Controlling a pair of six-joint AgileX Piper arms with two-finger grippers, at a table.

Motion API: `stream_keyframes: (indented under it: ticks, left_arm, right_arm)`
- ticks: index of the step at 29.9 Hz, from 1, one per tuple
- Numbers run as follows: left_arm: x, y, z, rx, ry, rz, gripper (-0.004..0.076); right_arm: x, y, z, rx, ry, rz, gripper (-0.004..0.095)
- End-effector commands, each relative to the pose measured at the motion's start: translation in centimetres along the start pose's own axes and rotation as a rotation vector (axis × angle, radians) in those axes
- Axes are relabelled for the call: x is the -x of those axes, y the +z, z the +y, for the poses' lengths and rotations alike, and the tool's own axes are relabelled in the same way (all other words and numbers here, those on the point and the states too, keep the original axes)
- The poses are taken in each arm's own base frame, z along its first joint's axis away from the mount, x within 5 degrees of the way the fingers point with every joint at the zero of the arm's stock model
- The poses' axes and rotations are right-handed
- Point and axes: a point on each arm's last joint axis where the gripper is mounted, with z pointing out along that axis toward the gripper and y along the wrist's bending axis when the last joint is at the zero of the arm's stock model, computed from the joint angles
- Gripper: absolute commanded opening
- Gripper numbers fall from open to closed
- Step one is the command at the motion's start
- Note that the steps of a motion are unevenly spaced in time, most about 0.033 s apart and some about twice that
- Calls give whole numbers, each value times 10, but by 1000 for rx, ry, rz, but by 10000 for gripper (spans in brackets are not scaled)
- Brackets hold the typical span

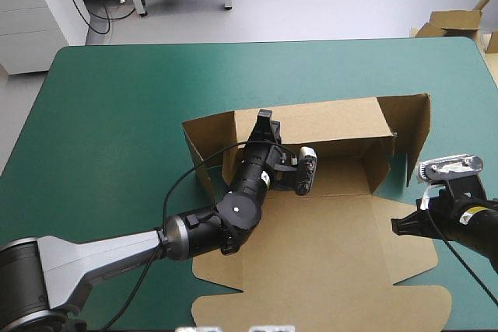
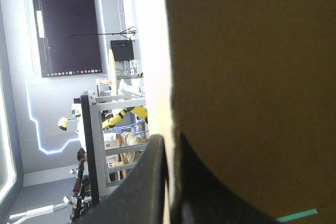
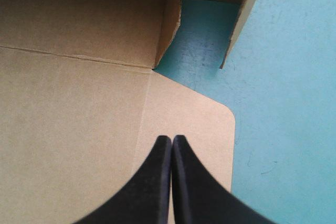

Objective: Fold the box

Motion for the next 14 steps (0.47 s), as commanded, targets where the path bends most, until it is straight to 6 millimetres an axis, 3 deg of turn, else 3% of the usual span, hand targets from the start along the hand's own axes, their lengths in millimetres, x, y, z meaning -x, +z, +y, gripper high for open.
stream_keyframes:
  ticks: [1,9,12,14]
  left_arm:
    - [6,-6,7,19,-20,-38,-8]
    - [6,-4,4,12,-19,-38,-8]
    - [6,-4,4,12,-19,-38,-8]
    - [6,-4,4,12,-19,-38,-8]
  right_arm:
    - [8,-9,-2,-26,-4,-77,-20]
    - [9,-9,-2,-22,23,-92,0]
    - [10,-9,-2,-22,26,-100,93]
    - [9,-9,-2,-22,43,-100,206]
